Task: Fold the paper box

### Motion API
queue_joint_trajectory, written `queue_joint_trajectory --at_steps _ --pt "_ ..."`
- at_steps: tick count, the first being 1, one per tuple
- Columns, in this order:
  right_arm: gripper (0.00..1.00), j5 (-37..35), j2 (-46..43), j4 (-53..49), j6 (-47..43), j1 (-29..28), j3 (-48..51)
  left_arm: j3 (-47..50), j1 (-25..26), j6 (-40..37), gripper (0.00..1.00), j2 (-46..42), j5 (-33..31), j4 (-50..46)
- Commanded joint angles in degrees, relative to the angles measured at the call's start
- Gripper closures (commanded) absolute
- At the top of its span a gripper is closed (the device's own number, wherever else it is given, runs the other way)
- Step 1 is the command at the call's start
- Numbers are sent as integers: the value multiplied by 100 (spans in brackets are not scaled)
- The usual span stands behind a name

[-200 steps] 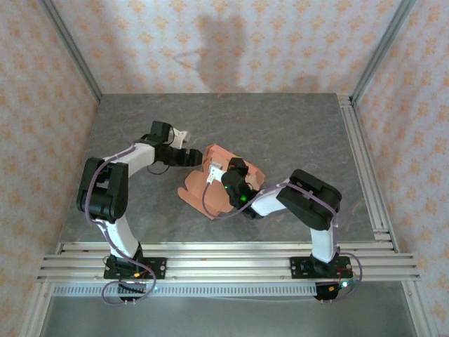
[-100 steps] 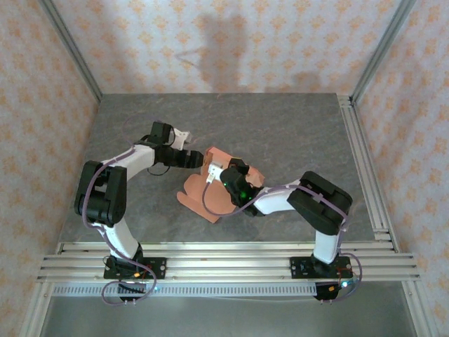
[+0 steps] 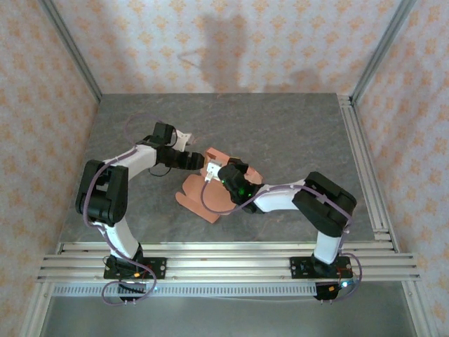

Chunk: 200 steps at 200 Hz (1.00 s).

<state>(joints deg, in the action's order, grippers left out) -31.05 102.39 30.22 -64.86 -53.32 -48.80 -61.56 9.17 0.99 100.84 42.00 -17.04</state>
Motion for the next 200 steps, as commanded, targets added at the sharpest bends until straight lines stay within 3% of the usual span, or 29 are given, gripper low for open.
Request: queue_joint_trajectory --at_steps 1,85,136,200 --pt "100 254 -295 -511 432 -38 -182 -196 67 -61 20 146 -174 -169" --pt "100 501 -289 -1096 785 -38 -379 -212 200 228 28 200 -227 188" --pt "100 476 -180 -1117 729 -36 -387 -105 340 384 40 240 -393 537" --pt "100 393 -6 -1039 569 -46 -437 127 443 467 42 168 -570 1032"
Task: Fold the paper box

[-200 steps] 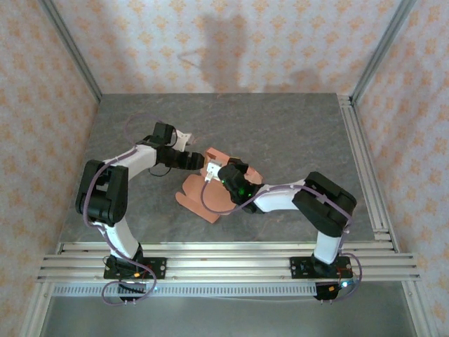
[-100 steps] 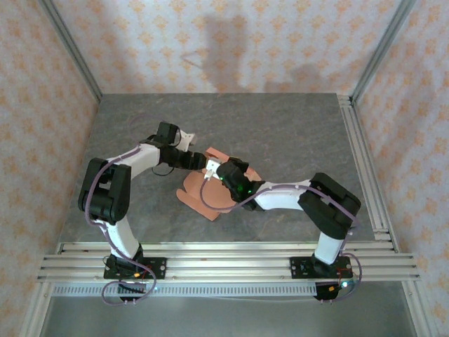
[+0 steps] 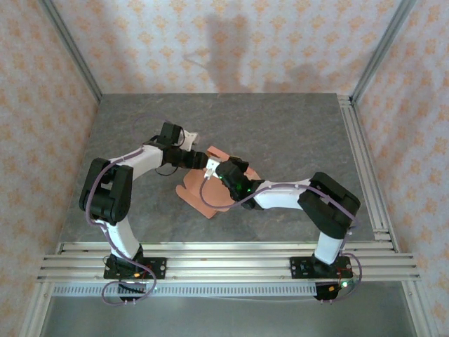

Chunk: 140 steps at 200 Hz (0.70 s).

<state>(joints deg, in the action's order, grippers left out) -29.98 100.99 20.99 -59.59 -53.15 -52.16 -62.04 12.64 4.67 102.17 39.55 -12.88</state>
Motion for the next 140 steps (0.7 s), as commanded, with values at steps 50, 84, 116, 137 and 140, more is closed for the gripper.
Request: queue_joint_trajectory --at_steps 50,84,116,137,140 --pt "100 429 135 -452 126 -64 -180 393 181 -130 42 -61 -414 1085" --pt "100 551 172 -705 235 -69 -271 443 230 -238 43 -76 -336 1283" --pt "100 627 222 -899 434 -62 -384 512 239 -245 41 -133 -149 1401" --pt "100 342 364 -586 97 -65 -334 513 239 -239 40 -152 -244 1349" --pt "100 312 386 -519 46 -64 -310 510 245 -238 40 -153 -241 1345"
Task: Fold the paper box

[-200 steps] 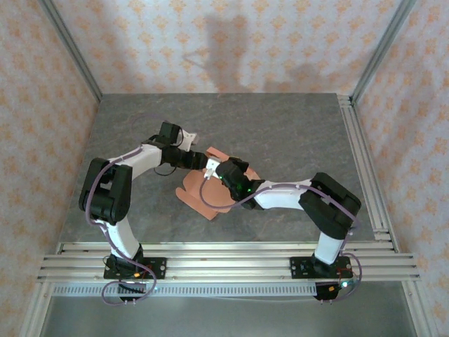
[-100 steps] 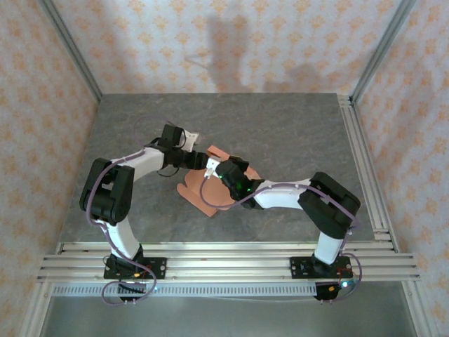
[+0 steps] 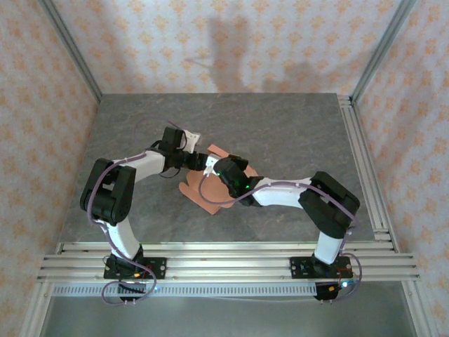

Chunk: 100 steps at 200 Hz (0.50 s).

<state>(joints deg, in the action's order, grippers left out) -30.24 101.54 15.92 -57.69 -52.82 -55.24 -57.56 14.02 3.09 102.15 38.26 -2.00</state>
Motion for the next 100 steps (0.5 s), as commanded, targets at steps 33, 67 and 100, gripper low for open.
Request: queue_joint_trajectory --at_steps 33,67,100 --pt "100 70 499 524 -701 -100 115 -70 102 -42 41 -20 -160 90" --pt "100 -214 624 1008 -1119 -99 176 -54 101 -2 41 0 -160 122" --pt "100 -153 595 989 -1134 -114 198 -1 101 77 41 16 -75 366"
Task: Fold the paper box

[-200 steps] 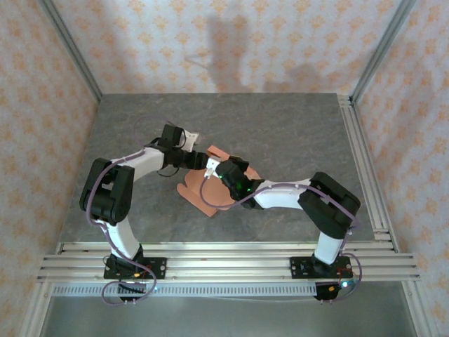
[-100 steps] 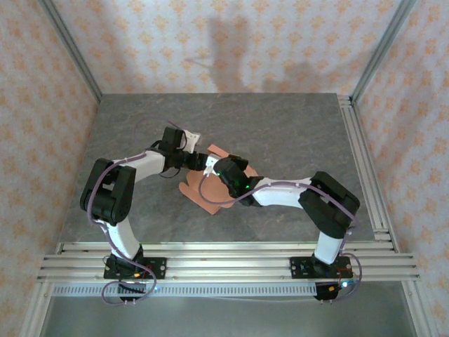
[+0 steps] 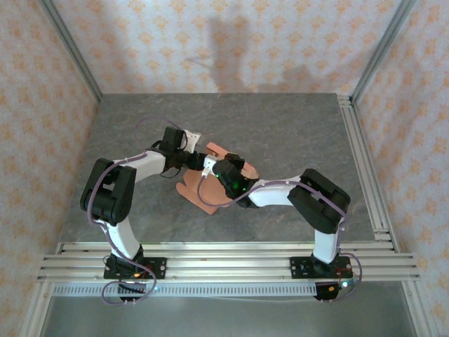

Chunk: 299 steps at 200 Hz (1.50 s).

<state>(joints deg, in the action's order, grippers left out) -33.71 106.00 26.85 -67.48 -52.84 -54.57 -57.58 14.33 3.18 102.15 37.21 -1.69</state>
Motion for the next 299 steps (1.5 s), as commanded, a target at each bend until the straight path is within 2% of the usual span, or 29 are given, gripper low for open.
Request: queue_joint_trajectory --at_steps 1,28,61,104,109,113,118,132,142,160,174,202,229,240,274,299 --pt "100 201 149 -111 -153 -112 130 1 75 77 41 16 31 340" --pt "100 296 162 -218 -233 -143 161 -75 70 106 41 119 51 417" --pt "100 156 263 120 -502 -147 244 -182 70 132 44 233 65 465" --pt "100 216 220 -72 -374 -156 155 -179 70 174 57 308 235 651" --pt "100 228 220 -107 -350 -154 144 -164 70 191 60 301 249 692" --pt "100 241 209 -129 -340 -155 140 -152 70 189 68 297 266 728" --pt "100 263 199 -163 -330 -154 139 -140 70 197 71 302 256 761" --pt "100 343 156 -323 -231 -155 115 -147 70 192 73 318 189 768" --pt "100 439 95 -502 -114 -155 104 -172 70 196 69 332 101 742" --pt "100 608 -22 -811 86 -153 78 -149 70 166 48 332 34 763" --pt "100 750 -96 -996 183 -154 87 -122 70 165 40 320 -32 807" --pt "100 1025 -232 -1284 315 -154 113 -130 70 134 32 336 -164 833" --pt "100 1278 -340 -1442 422 -150 114 -133 70 147 32 367 -91 935" --pt "100 1386 -393 -1510 501 -137 98 -139 70 169 35 385 -10 974" --pt "100 1195 -295 -1415 259 -140 60 -190 70 316 62 461 127 1117" --pt "100 1100 -255 -1341 272 -137 45 -220 70 297 67 482 85 1049"
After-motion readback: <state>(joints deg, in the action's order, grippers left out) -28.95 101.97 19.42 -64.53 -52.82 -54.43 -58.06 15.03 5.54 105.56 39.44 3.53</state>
